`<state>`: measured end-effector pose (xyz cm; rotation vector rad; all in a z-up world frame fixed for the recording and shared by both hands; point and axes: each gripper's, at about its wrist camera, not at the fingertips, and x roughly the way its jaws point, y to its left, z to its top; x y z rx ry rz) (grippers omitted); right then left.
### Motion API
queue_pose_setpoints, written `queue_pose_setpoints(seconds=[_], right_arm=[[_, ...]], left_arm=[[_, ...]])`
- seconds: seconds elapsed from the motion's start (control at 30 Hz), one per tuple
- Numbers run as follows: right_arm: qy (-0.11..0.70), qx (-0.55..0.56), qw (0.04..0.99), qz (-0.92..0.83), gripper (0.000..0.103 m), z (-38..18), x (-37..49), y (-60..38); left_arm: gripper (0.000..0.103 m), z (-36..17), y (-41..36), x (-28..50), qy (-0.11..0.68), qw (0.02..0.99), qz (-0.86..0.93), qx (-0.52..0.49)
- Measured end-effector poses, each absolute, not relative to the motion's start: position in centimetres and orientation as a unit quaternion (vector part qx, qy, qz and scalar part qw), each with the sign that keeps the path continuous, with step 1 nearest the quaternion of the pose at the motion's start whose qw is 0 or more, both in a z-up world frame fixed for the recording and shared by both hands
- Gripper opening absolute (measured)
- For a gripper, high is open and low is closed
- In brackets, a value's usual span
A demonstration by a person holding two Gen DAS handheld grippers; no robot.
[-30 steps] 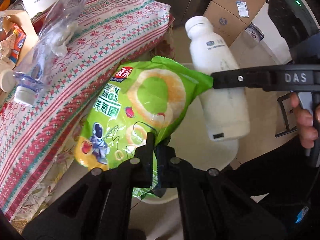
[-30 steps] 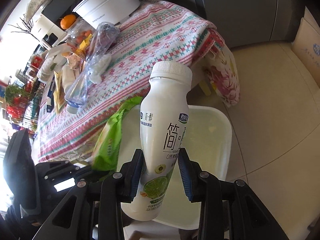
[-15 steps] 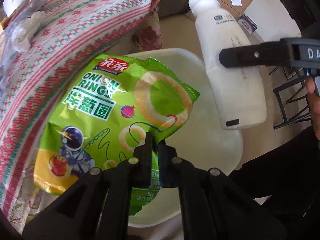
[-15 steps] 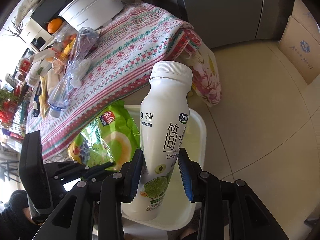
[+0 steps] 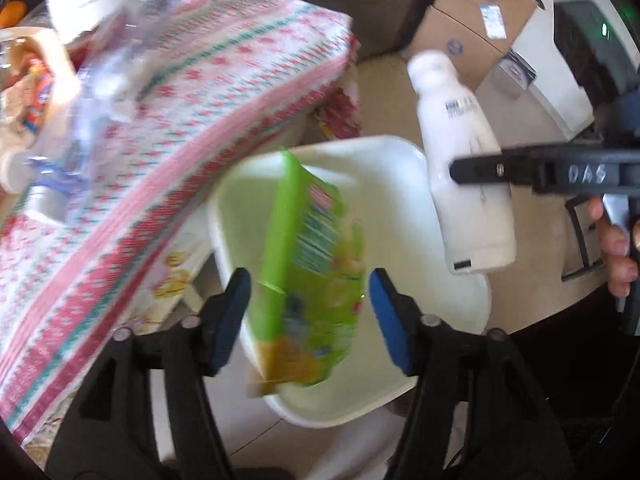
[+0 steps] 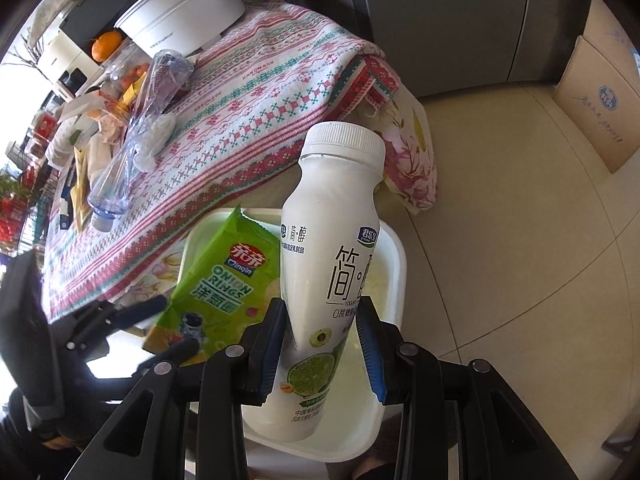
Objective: Collect trash
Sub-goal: 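Open the left tool over the bin while the right tool releases the yogurt bottle, then grasp the cream snack pouch with the left tool while the right tool grasps the clear plastic bottle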
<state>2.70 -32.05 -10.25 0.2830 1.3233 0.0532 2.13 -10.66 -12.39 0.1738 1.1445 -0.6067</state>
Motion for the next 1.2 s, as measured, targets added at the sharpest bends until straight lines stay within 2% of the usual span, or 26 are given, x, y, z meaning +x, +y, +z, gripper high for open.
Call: queue_pose_setpoints(seconds=[0.27, 0.43, 0.57, 0.63, 0.7, 1.2], right_arm=[[0.652, 0.078, 0.752, 0.057, 0.037, -12.9, 2.9, -27.6], [0.681, 0.045, 0.727, 0.072, 0.037, -14.9, 3.0, -25.0], [0.699, 0.034, 0.711, 0.068, 0.038, -16.3, 3.0, -24.2], [0.702, 0.038, 0.708, 0.059, 0.046, -16.5, 3.1, -24.4], [0.698, 0.045, 0.713, 0.049, 0.065, -16.2, 3.4, -24.7], [0.650, 0.089, 0.753, 0.049, 0.072, -10.1, 7.0, -24.5]], left_arm=[[0.066, -12.1, -7.9, 4.2, 0.541, 0.808, -0.230, 0.046], [0.075, -10.9, -5.3, 4.6, 0.535, 0.818, -0.208, 0.024], [0.078, -10.4, -4.5, 4.8, 0.531, 0.824, -0.198, 0.019], [0.081, -10.3, -4.3, 5.2, 0.530, 0.825, -0.195, 0.019], [0.082, -10.2, -4.2, 5.4, 0.531, 0.825, -0.193, 0.019], [0.084, -7.1, 2.0, 8.8, 0.510, 0.847, -0.142, -0.039]])
